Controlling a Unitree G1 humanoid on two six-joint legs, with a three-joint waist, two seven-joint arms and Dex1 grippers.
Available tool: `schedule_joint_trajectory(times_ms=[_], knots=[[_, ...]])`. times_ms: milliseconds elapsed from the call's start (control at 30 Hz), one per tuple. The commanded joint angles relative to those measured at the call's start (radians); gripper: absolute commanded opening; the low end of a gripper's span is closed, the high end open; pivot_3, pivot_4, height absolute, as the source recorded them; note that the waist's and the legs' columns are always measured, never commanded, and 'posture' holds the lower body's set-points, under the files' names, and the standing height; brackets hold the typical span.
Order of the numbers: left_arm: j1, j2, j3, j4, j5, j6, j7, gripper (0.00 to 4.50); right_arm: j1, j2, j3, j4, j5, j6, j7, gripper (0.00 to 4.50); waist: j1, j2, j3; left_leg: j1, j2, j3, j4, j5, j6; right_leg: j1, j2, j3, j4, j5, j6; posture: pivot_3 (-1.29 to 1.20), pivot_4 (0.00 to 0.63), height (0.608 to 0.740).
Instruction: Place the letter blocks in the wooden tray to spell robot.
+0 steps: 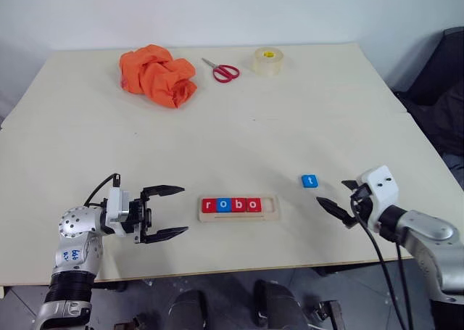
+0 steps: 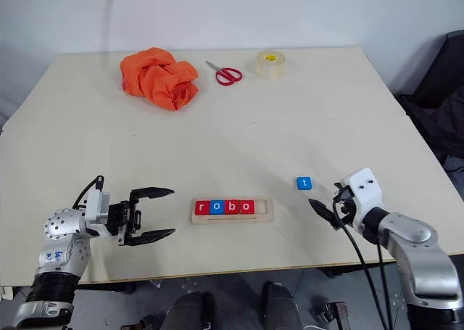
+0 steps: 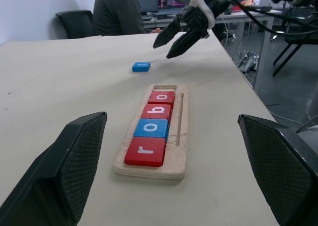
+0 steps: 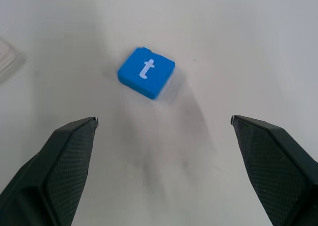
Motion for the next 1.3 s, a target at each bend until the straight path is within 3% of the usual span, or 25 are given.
schedule_joint_trajectory(times_ms=[33, 467, 567, 800, 1300], knots=[[-0.006, 0.017, 0.01, -0.012, -0.006, 0.009, -0.007, 4.5, -0.051, 0.066, 0.026, -0.002, -0.023, 0.0, -0.116, 4.49, 0.0, 0.0, 0.0, 0.0, 0.0, 0.0, 0.0, 0.0, 0.0, 0.0, 0.0, 0.0, 0.0, 0.0, 0.0, 0.0, 0.15, 0.74], [0.023, 0.043, 0.03, -0.051, -0.012, 0.035, 0.004, 4.5, -0.132, 0.208, 0.108, 0.08, -0.09, 0.001, -0.315, 4.49, -0.001, 0.0, 0.0, -0.001, 0.0, 0.0, -0.001, 0.0, 0.001, 0.0, 0.0, 0.0, -0.001, 0.0, 0.0, 0.0, 0.15, 0.74], [0.023, 0.045, 0.029, -0.052, -0.011, 0.037, 0.006, 4.5, -0.122, 0.223, 0.126, 0.059, -0.092, 0.024, -0.339, 3.84, -0.001, 0.0, 0.0, -0.001, 0.0, 0.0, -0.001, 0.0, 0.001, 0.0, 0.0, 0.0, -0.001, 0.0, 0.0, 0.0, 0.15, 0.74], [0.019, 0.046, 0.023, -0.053, -0.012, 0.045, 0.004, 4.5, -0.101, 0.233, 0.154, 0.013, -0.101, 0.022, -0.367, 1.51, -0.001, 0.0, 0.0, -0.001, 0.0, 0.0, -0.001, 0.0, 0.001, 0.0, 0.0, 0.0, -0.001, 0.0, 0.0, 0.0, 0.15, 0.74], [-0.027, 0.048, 0.009, -0.008, -0.008, 0.067, -0.052, 4.5, 0.065, 0.341, 0.17, -0.376, -0.131, 0.234, -0.555, 1.46, -0.001, 0.0, 0.0, -0.002, 0.0, -0.001, -0.002, 0.0, 0.0, -0.001, 0.0, 0.0, -0.001, 0.0, -0.001, 0.0, 0.15, 0.74]])
